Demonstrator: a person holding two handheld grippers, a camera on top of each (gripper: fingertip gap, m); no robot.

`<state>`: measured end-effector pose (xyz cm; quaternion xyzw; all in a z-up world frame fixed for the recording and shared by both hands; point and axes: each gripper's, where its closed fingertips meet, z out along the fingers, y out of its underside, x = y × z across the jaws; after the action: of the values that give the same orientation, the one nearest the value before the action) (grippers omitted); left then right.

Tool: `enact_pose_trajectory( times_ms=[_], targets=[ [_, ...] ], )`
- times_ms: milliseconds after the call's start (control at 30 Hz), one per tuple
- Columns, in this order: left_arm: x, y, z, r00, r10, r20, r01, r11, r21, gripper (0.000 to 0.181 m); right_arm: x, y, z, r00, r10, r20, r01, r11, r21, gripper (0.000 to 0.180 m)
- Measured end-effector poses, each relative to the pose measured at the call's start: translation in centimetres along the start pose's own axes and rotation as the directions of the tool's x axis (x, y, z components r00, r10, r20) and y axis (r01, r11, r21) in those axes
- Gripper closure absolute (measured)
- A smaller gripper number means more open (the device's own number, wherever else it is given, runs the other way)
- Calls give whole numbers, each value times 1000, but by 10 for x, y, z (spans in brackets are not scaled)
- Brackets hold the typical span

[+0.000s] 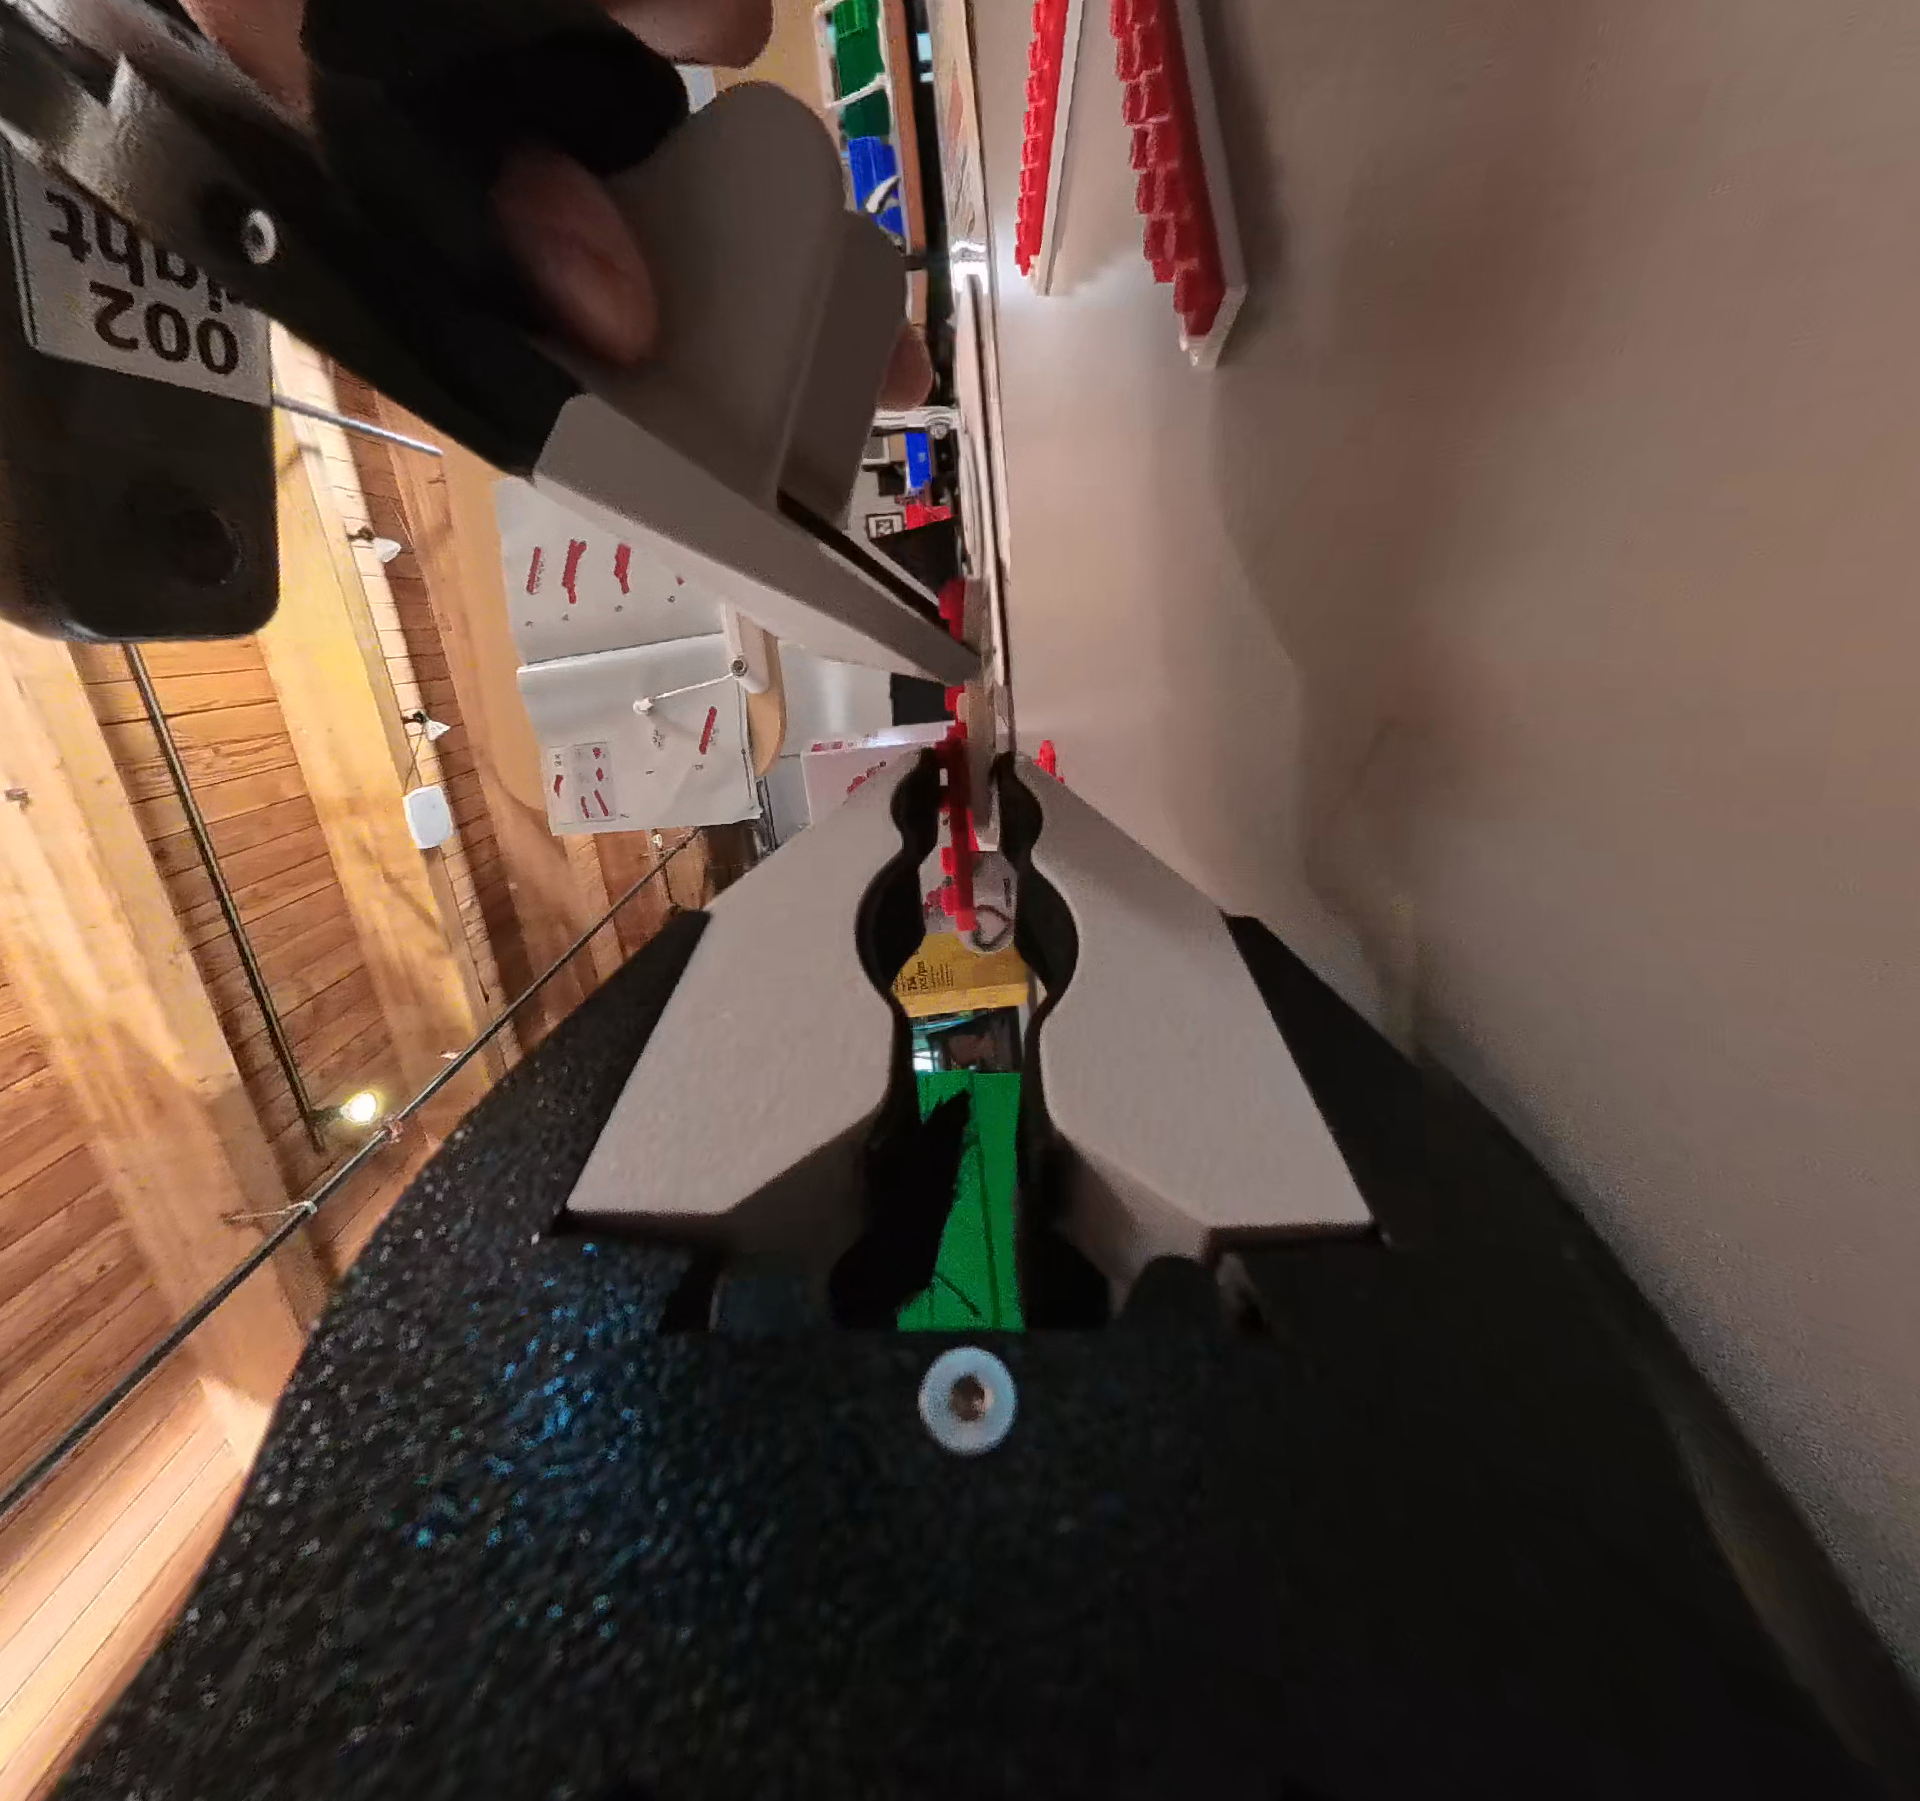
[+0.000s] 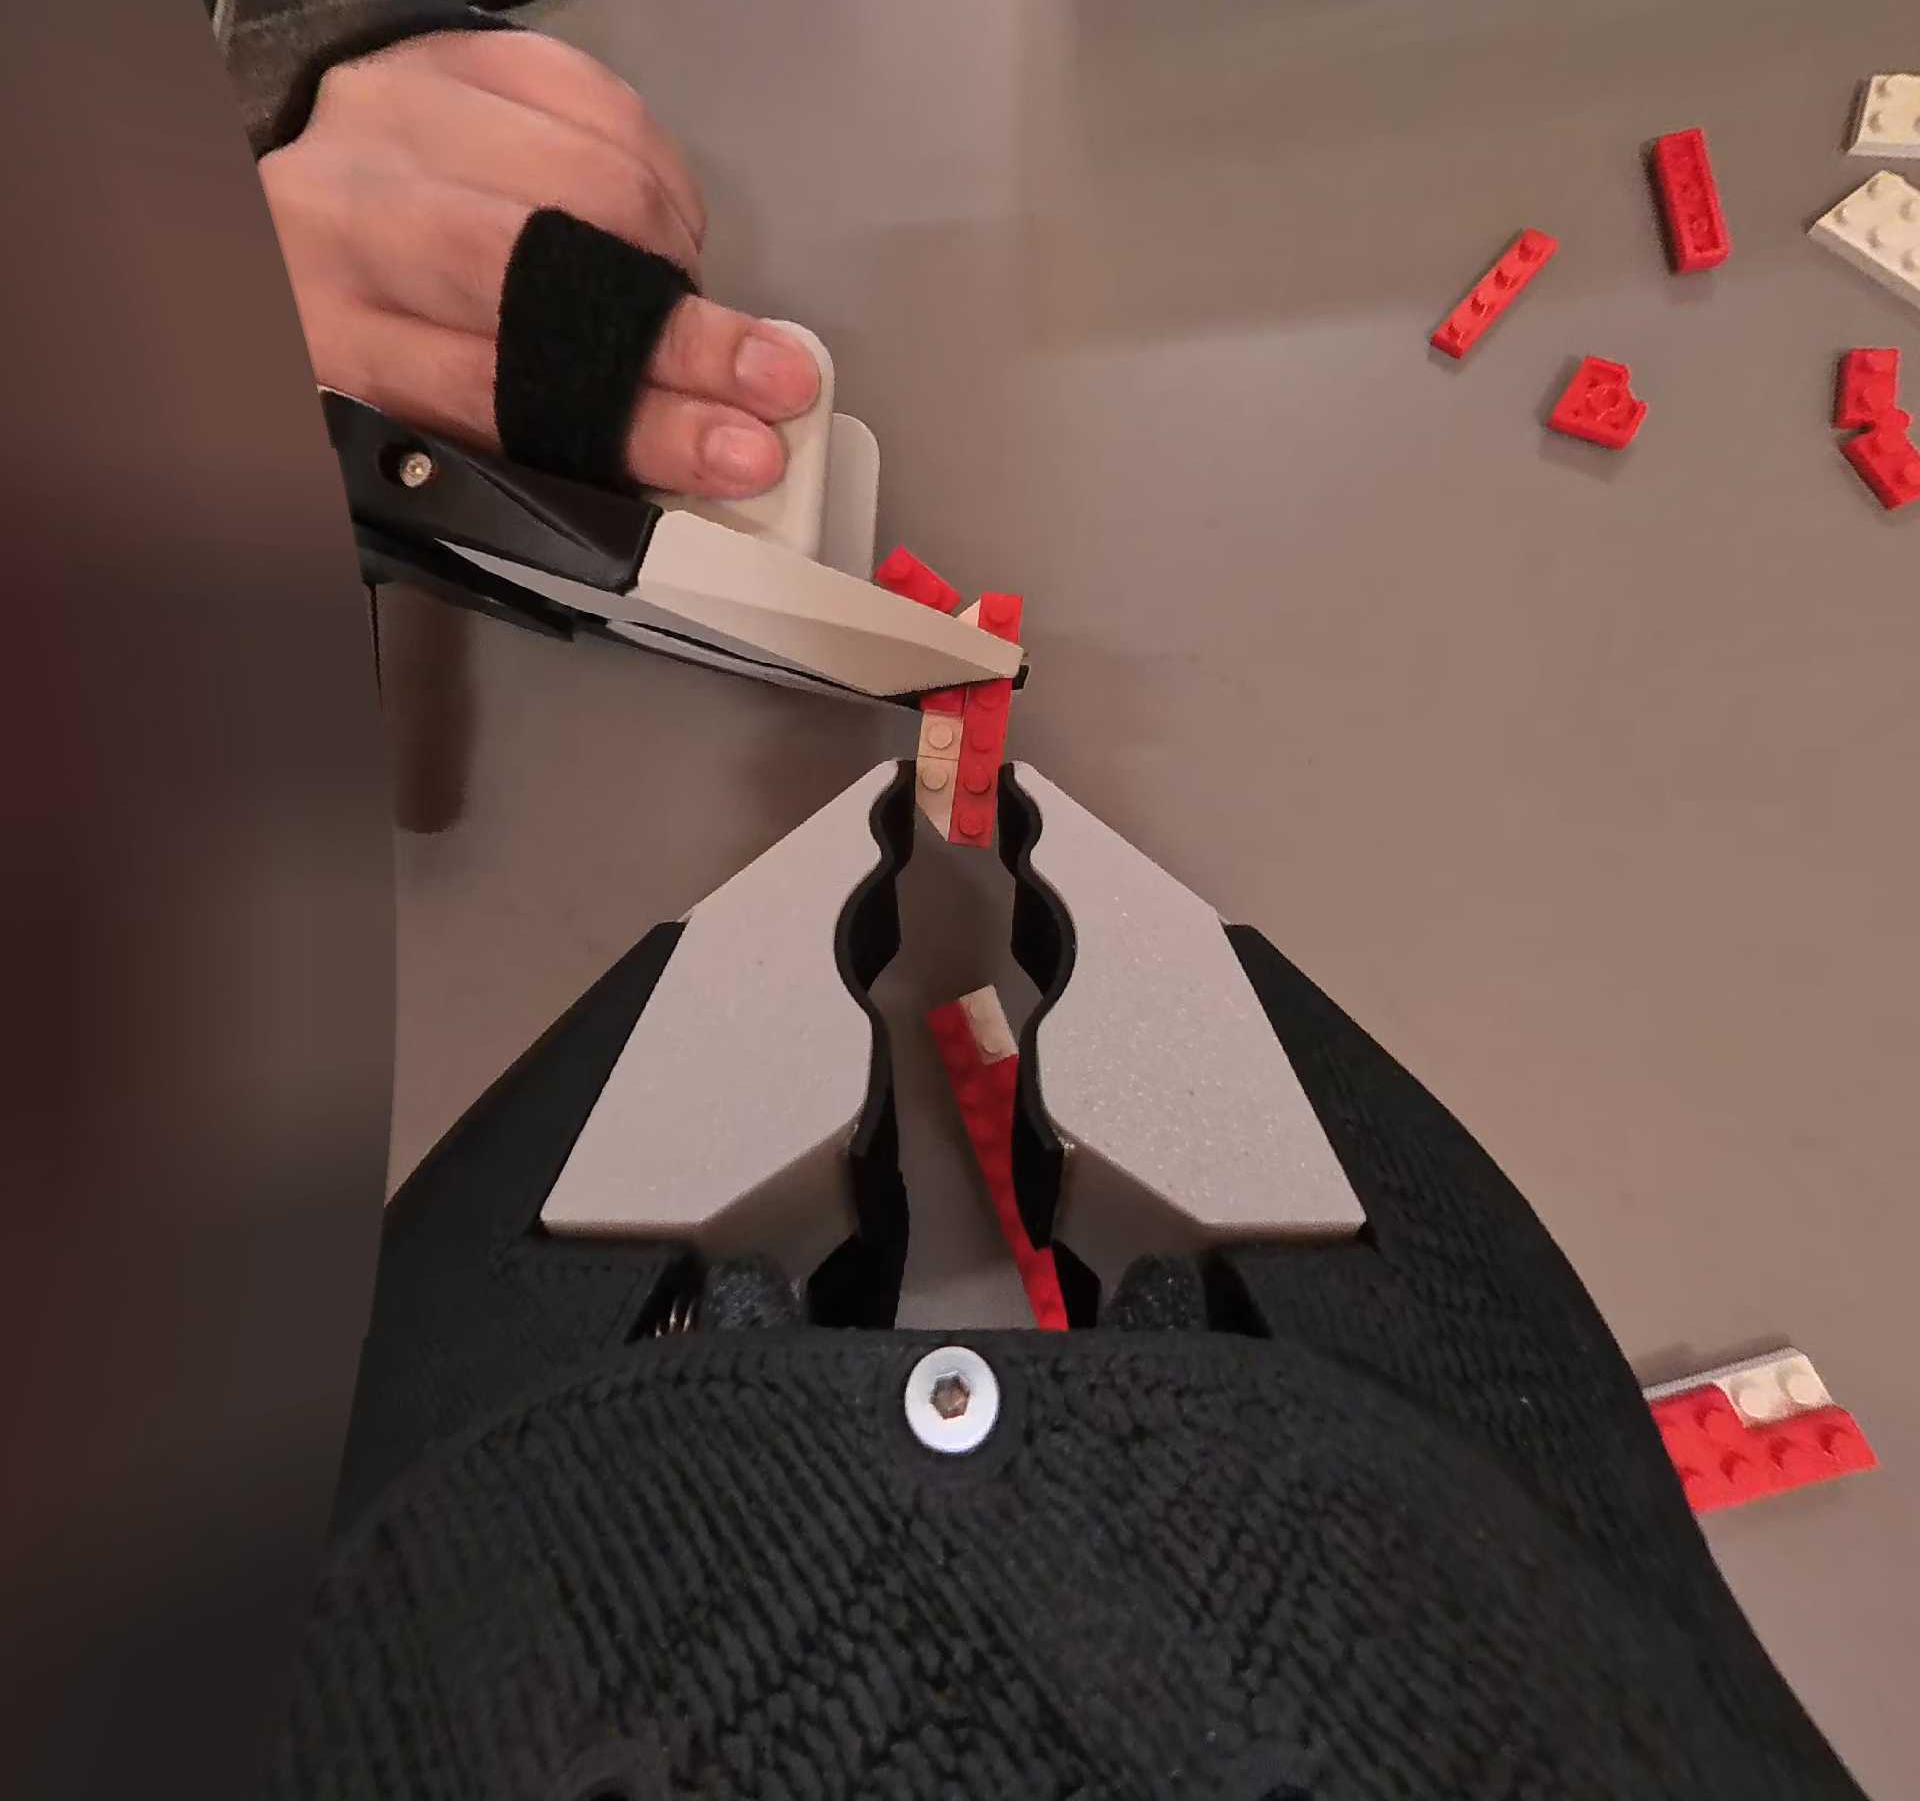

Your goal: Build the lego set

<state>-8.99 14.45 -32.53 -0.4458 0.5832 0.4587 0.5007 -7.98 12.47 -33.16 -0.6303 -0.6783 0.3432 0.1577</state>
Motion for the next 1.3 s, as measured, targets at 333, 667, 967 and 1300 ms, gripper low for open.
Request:
enact_pose_trajectory(
  times_ms=[333,667,967,1300],
  targets=[
    [4,-2,-2,998,37,-51,-36,999,28,175,-2,4,3,1000,-9,-18,8,999,-44,166],
    [4,9,-2,993,-63,-101,66,998,19,175,2,-5,6,999,-33,-35,33,999,13,165],
    [-35,18,-12,754,-610,-243,643,761,85,174,-5,-47,-23,788,-522,-326,578,810,101,144],
    [-44,15,-22,663,-678,-316,734,672,99,175,-16,-62,-29,539,-699,-469,789,614,-7,169]
  ],
)
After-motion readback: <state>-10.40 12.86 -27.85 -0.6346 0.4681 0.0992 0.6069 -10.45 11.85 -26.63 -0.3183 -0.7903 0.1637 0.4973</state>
